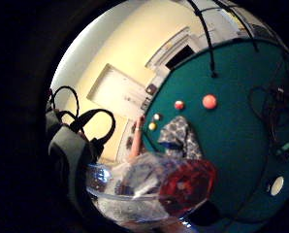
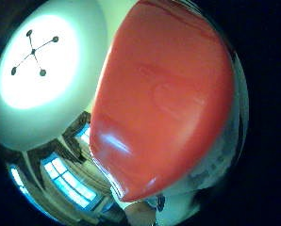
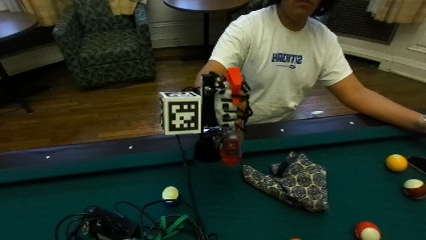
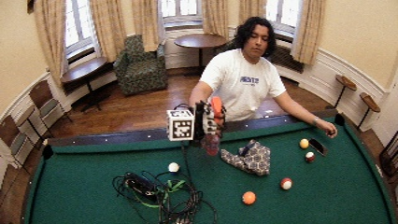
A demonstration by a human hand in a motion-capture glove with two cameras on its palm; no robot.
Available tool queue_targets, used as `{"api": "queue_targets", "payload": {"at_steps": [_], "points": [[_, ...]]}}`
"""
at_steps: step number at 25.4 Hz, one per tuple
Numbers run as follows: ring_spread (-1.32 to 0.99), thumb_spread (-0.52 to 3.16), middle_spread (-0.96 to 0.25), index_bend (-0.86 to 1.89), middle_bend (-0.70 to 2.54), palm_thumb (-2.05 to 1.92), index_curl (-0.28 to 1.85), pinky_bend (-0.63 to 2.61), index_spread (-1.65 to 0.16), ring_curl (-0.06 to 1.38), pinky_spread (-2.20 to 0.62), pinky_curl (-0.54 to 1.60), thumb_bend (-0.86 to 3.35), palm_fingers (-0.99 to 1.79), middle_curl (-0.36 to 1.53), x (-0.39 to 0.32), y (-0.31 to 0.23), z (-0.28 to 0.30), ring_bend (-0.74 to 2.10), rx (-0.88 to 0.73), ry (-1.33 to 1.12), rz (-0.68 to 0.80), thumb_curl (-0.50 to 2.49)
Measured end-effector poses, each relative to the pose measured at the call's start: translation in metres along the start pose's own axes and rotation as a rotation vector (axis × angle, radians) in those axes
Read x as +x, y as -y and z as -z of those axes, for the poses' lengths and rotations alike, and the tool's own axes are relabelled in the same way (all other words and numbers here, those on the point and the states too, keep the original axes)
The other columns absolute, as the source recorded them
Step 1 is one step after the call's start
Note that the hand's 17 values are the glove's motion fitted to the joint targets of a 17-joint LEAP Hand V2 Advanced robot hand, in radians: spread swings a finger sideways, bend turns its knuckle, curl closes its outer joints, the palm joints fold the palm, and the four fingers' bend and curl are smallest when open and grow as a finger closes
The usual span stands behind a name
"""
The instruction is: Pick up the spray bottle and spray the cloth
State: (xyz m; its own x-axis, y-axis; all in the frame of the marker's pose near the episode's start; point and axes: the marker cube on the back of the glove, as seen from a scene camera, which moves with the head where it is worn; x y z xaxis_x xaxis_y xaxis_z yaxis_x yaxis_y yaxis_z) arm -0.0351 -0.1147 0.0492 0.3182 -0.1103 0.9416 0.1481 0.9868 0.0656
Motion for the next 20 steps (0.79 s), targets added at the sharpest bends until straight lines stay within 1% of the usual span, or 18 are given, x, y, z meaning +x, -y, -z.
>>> {"api": "queue_targets", "payload": {"at_steps": [4,12,17,20], "points": [[-0.22,0.43,-0.21,0.38,0.64,0.93,0.53,0.44,-0.24,0.48,-0.31,0.4,-0.02,1.39,0.56,-0.041,0.008,0.013,0.79,-0.018,-0.02,0.078,0.71],[-0.22,0.4,-0.21,0.38,0.65,0.92,0.56,0.44,-0.24,0.49,-0.31,0.4,-0.02,1.38,0.57,-0.117,0.033,0.026,0.8,-0.032,-0.049,0.144,0.74],[-0.22,0.39,-0.21,0.38,0.65,0.92,0.57,0.44,-0.24,0.49,-0.31,0.41,-0.03,1.38,0.57,-0.143,0.05,0.029,0.8,-0.056,-0.013,0.153,0.75],[-0.22,0.39,-0.21,0.38,0.66,0.92,0.57,0.44,-0.24,0.49,-0.31,0.41,-0.03,1.38,0.57,-0.15,0.061,0.026,0.8,-0.076,0.004,0.126,0.76]]}}
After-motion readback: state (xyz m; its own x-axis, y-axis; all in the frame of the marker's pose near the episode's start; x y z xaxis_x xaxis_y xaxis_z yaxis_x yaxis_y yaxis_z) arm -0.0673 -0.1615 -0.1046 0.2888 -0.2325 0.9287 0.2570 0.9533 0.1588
